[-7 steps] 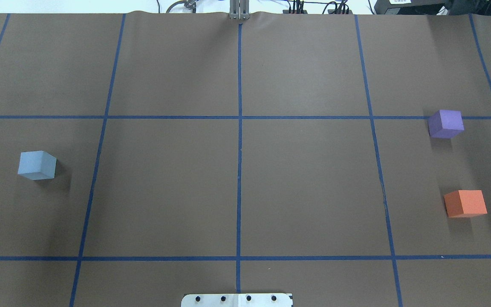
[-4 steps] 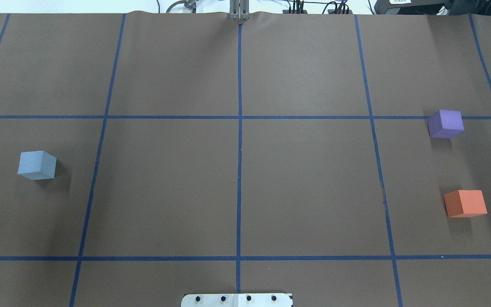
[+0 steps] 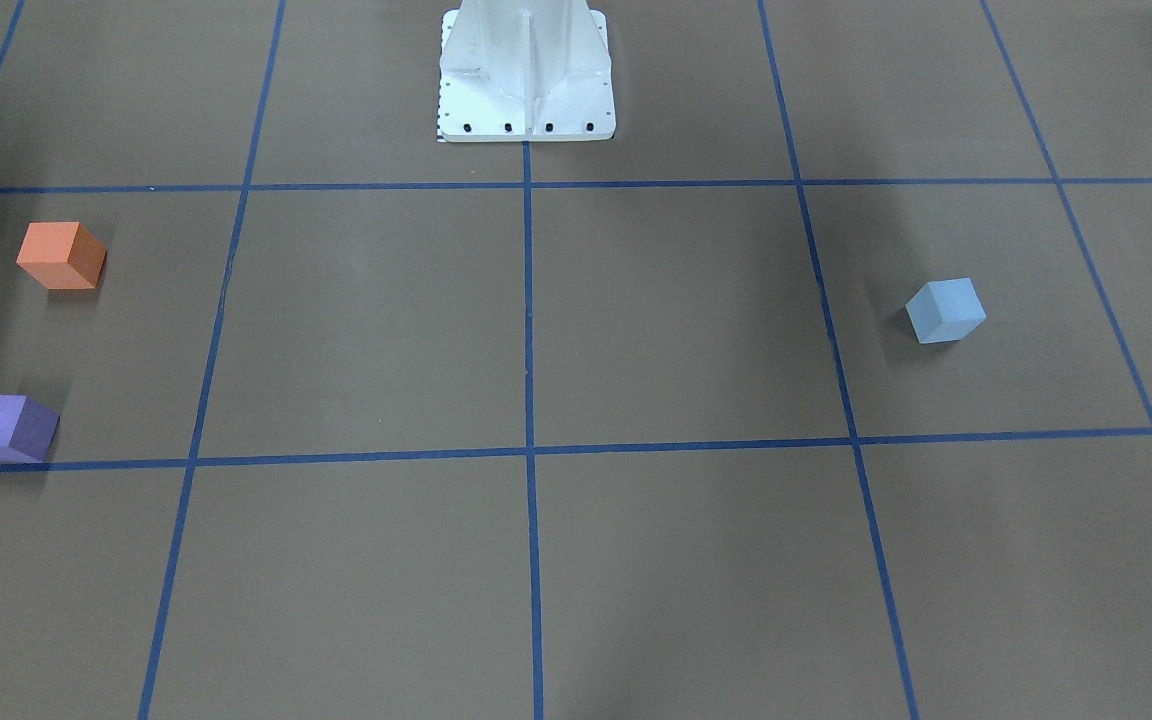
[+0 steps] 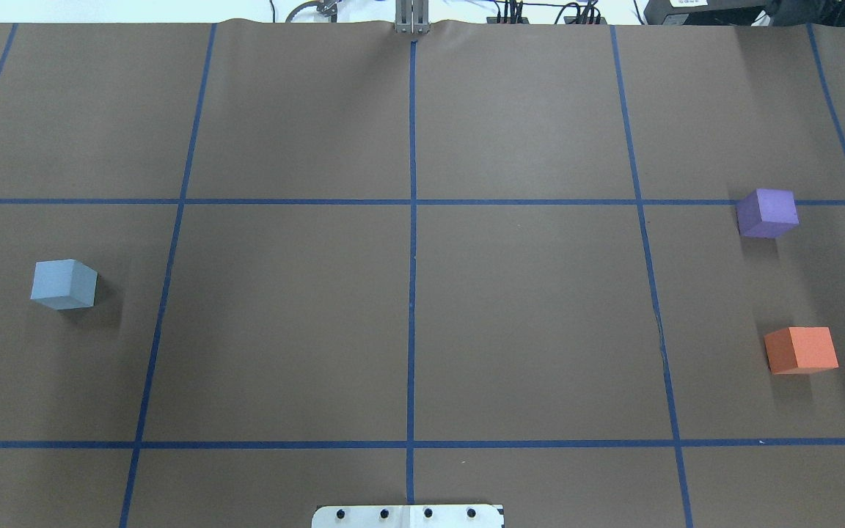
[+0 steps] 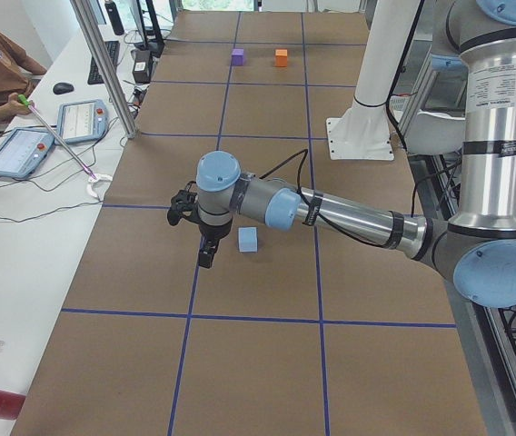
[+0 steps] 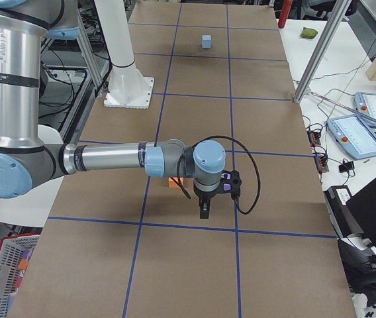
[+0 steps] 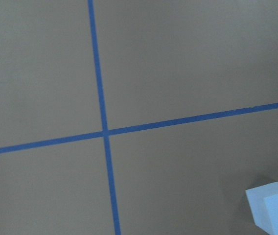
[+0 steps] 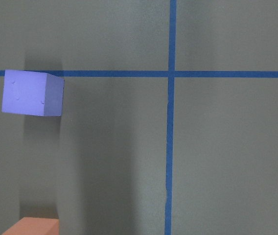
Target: Place blue block between orange and purple blocks
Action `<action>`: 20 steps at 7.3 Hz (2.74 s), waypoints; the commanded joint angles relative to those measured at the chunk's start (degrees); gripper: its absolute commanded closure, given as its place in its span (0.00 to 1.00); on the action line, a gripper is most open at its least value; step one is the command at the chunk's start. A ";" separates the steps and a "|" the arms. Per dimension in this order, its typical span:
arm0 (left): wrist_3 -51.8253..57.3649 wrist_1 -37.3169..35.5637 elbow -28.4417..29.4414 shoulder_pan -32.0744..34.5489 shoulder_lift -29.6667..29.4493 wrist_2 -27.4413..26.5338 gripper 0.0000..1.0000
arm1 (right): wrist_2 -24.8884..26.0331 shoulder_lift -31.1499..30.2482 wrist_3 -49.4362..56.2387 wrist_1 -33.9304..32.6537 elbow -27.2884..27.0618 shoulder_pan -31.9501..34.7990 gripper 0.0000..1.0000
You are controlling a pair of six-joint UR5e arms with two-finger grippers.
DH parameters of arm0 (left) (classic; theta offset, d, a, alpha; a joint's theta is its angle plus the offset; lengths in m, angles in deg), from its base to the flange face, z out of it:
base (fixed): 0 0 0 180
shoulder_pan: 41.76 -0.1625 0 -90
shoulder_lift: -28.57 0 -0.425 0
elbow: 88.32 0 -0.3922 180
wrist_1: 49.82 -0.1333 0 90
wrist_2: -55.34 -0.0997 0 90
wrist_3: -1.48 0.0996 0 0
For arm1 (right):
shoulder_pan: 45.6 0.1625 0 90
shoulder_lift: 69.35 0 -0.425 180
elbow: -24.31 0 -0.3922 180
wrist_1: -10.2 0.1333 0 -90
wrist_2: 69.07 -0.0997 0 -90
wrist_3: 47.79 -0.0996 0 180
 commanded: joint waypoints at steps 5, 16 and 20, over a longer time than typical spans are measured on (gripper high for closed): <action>-39.57 11.19 -0.76 -23.31 -1.03 -8.81 0.00 | -0.27 0.01 0.24 0.00 -0.19 0.00 0.00; -48.21 18.60 7.66 -34.70 -0.76 -16.60 0.01 | -0.35 -0.25 0.33 0.00 -0.19 0.00 0.00; -48.39 20.74 6.39 -34.35 -0.24 -15.64 1.00 | -0.44 -0.17 0.42 0.00 -0.27 0.00 0.00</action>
